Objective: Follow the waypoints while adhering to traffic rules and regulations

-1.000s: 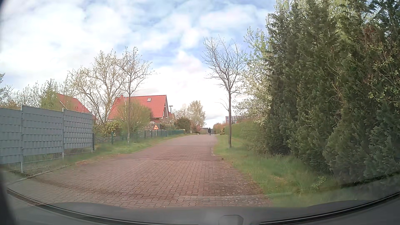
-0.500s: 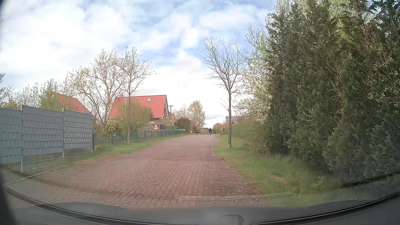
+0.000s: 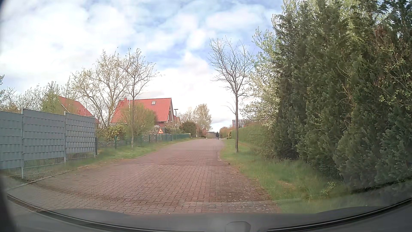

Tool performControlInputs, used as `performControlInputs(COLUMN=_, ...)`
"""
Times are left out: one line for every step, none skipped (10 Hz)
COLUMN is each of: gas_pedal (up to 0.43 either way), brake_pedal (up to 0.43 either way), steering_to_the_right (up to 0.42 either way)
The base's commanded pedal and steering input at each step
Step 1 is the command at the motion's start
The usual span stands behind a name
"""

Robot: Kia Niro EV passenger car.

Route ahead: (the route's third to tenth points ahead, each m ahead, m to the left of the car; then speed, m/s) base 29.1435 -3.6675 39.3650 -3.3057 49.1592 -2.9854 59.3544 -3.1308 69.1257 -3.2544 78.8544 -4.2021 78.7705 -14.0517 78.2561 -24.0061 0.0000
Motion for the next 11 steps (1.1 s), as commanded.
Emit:
performControlInputs(gas_pedal=0.0, brake_pedal=0.238, steering_to_the_right=-0.006)
performControlInputs(gas_pedal=0.0, brake_pedal=0.238, steering_to_the_right=-0.006)
performControlInputs(gas_pedal=0.0, brake_pedal=0.238, steering_to_the_right=-0.006)
performControlInputs(gas_pedal=0.0, brake_pedal=0.238, steering_to_the_right=-0.006)
performControlInputs(gas_pedal=0.0, brake_pedal=0.238, steering_to_the_right=-0.006)
performControlInputs(gas_pedal=0.0, brake_pedal=0.238, steering_to_the_right=-0.006)
performControlInputs(gas_pedal=0.0, brake_pedal=0.238, steering_to_the_right=-0.006)
performControlInputs(gas_pedal=0.0, brake_pedal=0.238, steering_to_the_right=-0.006)
performControlInputs(gas_pedal=0.0, brake_pedal=0.238, steering_to_the_right=-0.006)
performControlInputs(gas_pedal=0.0, brake_pedal=0.238, steering_to_the_right=-0.006)
performControlInputs(gas_pedal=0.0, brake_pedal=0.238, steering_to_the_right=-0.006)
